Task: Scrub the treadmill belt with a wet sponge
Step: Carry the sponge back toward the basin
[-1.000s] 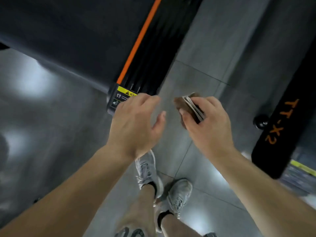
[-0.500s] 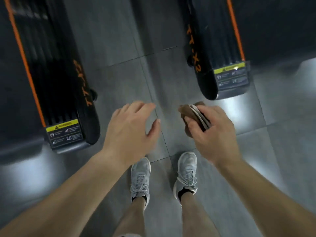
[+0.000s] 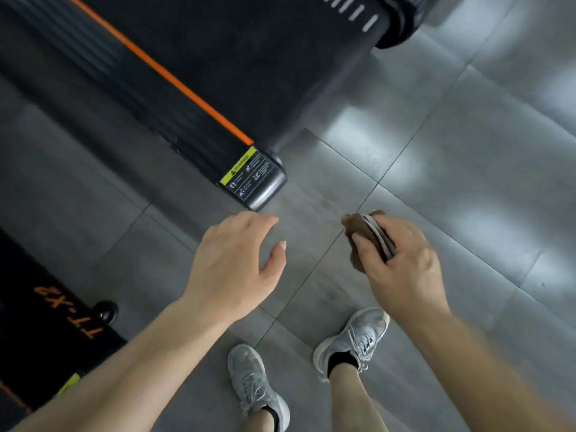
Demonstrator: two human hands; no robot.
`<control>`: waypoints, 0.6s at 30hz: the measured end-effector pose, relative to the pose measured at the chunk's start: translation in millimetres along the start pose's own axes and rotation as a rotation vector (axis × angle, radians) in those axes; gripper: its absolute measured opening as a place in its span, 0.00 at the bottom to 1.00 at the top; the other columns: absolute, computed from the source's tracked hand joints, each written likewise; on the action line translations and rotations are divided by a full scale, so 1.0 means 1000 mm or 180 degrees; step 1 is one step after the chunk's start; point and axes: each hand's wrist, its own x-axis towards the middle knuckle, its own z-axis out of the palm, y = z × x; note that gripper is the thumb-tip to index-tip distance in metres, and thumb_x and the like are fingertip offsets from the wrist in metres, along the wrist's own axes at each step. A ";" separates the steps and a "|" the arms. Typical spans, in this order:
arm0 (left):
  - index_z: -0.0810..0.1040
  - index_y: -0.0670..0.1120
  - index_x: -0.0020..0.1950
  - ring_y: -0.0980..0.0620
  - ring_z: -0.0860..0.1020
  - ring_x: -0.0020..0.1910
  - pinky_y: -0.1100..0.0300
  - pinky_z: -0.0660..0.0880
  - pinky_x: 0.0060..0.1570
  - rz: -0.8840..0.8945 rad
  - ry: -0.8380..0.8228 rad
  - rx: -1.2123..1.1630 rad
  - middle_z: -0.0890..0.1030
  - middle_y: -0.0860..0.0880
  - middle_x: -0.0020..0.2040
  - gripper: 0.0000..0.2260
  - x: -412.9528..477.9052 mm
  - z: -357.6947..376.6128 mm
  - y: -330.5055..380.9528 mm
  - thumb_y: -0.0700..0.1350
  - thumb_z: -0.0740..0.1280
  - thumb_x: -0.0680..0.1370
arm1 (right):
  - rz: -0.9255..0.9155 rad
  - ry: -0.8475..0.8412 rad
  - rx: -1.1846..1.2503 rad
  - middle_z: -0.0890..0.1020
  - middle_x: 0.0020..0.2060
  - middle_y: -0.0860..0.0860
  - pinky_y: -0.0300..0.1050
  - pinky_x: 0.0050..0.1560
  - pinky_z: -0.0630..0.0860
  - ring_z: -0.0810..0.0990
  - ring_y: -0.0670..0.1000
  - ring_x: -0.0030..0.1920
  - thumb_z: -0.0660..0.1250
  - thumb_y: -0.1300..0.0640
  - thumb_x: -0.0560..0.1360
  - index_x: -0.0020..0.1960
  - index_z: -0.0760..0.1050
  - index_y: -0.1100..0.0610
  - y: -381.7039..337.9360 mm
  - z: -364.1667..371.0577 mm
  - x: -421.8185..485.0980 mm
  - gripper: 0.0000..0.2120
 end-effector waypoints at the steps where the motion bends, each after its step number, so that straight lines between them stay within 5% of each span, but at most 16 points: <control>1: 0.77 0.49 0.69 0.51 0.79 0.57 0.50 0.75 0.58 0.0077 -0.0046 0.0008 0.81 0.53 0.61 0.22 0.010 0.000 0.013 0.57 0.59 0.80 | 0.0083 0.0081 0.0022 0.81 0.50 0.46 0.40 0.48 0.68 0.75 0.45 0.50 0.70 0.47 0.75 0.57 0.81 0.47 0.007 -0.011 0.005 0.12; 6: 0.79 0.46 0.68 0.52 0.79 0.60 0.56 0.72 0.59 0.0390 -0.0189 0.0034 0.81 0.52 0.62 0.21 0.063 0.007 0.088 0.55 0.62 0.80 | 0.0305 0.0358 0.0195 0.79 0.48 0.45 0.41 0.48 0.68 0.73 0.43 0.48 0.69 0.47 0.75 0.55 0.79 0.45 0.042 -0.073 0.032 0.10; 14: 0.79 0.44 0.66 0.46 0.80 0.58 0.48 0.77 0.58 0.0702 -0.0282 0.0027 0.82 0.49 0.59 0.20 0.156 0.019 0.227 0.54 0.64 0.79 | 0.0545 0.0423 0.0178 0.80 0.48 0.47 0.45 0.46 0.70 0.77 0.53 0.51 0.70 0.48 0.75 0.59 0.77 0.48 0.096 -0.181 0.088 0.14; 18: 0.81 0.44 0.64 0.45 0.81 0.55 0.48 0.77 0.55 0.0851 -0.0238 0.0002 0.83 0.49 0.57 0.19 0.209 0.029 0.284 0.53 0.64 0.78 | 0.0499 0.0569 0.0186 0.76 0.49 0.38 0.38 0.45 0.64 0.75 0.47 0.51 0.74 0.51 0.74 0.64 0.71 0.49 0.111 -0.228 0.136 0.21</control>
